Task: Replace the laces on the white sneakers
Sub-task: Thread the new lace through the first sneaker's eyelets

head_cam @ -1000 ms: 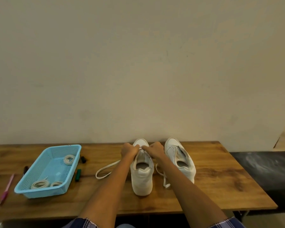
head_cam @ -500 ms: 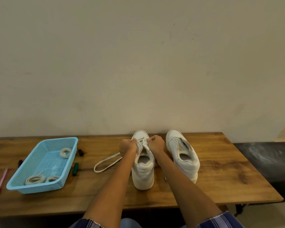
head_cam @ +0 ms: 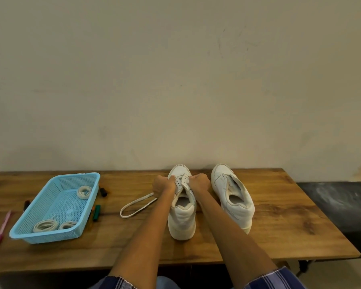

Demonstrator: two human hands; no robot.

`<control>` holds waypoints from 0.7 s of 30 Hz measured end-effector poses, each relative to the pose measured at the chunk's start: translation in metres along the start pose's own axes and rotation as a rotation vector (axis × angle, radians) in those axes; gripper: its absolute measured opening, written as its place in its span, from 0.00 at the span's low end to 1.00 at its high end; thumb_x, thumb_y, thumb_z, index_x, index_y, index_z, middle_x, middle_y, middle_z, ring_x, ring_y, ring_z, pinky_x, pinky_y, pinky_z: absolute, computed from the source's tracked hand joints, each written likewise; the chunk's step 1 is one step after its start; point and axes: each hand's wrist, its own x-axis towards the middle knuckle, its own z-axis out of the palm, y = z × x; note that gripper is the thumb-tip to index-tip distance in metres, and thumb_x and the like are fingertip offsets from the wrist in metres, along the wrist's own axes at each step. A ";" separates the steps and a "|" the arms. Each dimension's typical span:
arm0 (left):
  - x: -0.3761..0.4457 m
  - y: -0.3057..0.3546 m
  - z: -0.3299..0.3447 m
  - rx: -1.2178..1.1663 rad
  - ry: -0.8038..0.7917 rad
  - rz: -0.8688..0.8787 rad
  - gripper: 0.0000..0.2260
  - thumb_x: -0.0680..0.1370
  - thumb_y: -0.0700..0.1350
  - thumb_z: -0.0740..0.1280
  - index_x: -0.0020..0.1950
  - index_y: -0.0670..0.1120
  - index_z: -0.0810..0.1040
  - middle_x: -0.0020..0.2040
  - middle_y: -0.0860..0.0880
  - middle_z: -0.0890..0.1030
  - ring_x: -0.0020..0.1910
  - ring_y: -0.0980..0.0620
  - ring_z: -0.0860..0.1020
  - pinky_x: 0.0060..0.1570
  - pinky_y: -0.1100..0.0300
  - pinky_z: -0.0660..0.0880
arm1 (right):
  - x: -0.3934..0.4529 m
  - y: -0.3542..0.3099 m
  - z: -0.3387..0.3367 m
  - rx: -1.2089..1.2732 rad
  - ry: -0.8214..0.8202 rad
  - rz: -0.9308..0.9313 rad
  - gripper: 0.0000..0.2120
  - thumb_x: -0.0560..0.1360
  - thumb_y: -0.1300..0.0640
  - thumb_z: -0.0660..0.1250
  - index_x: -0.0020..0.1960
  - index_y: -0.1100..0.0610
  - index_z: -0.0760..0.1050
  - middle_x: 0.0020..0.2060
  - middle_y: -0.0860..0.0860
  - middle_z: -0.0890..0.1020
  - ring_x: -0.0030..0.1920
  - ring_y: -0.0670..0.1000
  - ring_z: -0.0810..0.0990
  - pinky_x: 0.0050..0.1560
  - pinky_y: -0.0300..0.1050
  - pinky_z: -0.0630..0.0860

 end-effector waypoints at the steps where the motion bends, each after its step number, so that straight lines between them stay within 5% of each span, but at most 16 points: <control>1: 0.000 0.000 0.000 0.004 0.004 0.003 0.14 0.75 0.49 0.70 0.54 0.41 0.80 0.53 0.43 0.82 0.52 0.43 0.79 0.43 0.55 0.72 | 0.000 -0.001 0.000 -0.010 -0.004 0.003 0.14 0.79 0.58 0.62 0.58 0.65 0.77 0.54 0.58 0.81 0.55 0.55 0.79 0.47 0.41 0.72; 9: -0.003 0.025 -0.022 0.050 0.088 0.243 0.13 0.80 0.39 0.57 0.54 0.40 0.80 0.52 0.41 0.81 0.52 0.41 0.78 0.43 0.57 0.69 | -0.012 -0.028 -0.027 -0.216 -0.063 -0.118 0.10 0.78 0.60 0.63 0.53 0.67 0.76 0.54 0.59 0.80 0.52 0.56 0.79 0.37 0.36 0.71; 11: -0.009 0.050 -0.038 -0.059 0.045 0.336 0.11 0.79 0.37 0.56 0.51 0.43 0.78 0.49 0.43 0.82 0.49 0.42 0.79 0.44 0.58 0.71 | -0.017 -0.052 -0.043 -0.202 0.014 -0.197 0.06 0.77 0.64 0.61 0.48 0.66 0.75 0.55 0.60 0.80 0.53 0.57 0.79 0.45 0.42 0.73; 13: -0.021 0.085 -0.054 -0.161 0.006 0.427 0.10 0.79 0.35 0.55 0.53 0.45 0.73 0.44 0.45 0.82 0.41 0.44 0.79 0.40 0.58 0.73 | -0.026 -0.086 -0.056 -0.160 0.066 -0.318 0.09 0.77 0.67 0.60 0.54 0.66 0.76 0.56 0.59 0.79 0.58 0.57 0.77 0.54 0.43 0.72; 16: -0.048 0.154 -0.086 -0.254 -0.028 0.588 0.09 0.79 0.36 0.59 0.59 0.44 0.68 0.44 0.45 0.83 0.35 0.48 0.78 0.38 0.58 0.73 | -0.049 -0.147 -0.084 0.099 0.115 -0.526 0.15 0.74 0.71 0.61 0.58 0.63 0.75 0.50 0.60 0.81 0.50 0.56 0.80 0.53 0.47 0.76; 18: -0.066 0.199 -0.105 -0.289 -0.052 0.656 0.05 0.79 0.38 0.62 0.53 0.41 0.75 0.46 0.44 0.84 0.37 0.47 0.80 0.42 0.55 0.77 | -0.068 -0.190 -0.107 0.308 0.150 -0.572 0.16 0.73 0.71 0.63 0.59 0.62 0.72 0.43 0.59 0.80 0.43 0.55 0.80 0.49 0.50 0.79; 21: -0.106 0.256 -0.137 -0.379 -0.065 0.734 0.05 0.78 0.41 0.64 0.47 0.42 0.79 0.45 0.44 0.83 0.42 0.45 0.82 0.46 0.50 0.80 | -0.104 -0.251 -0.146 0.579 0.196 -0.613 0.10 0.74 0.70 0.62 0.54 0.62 0.73 0.44 0.58 0.81 0.45 0.57 0.82 0.51 0.54 0.79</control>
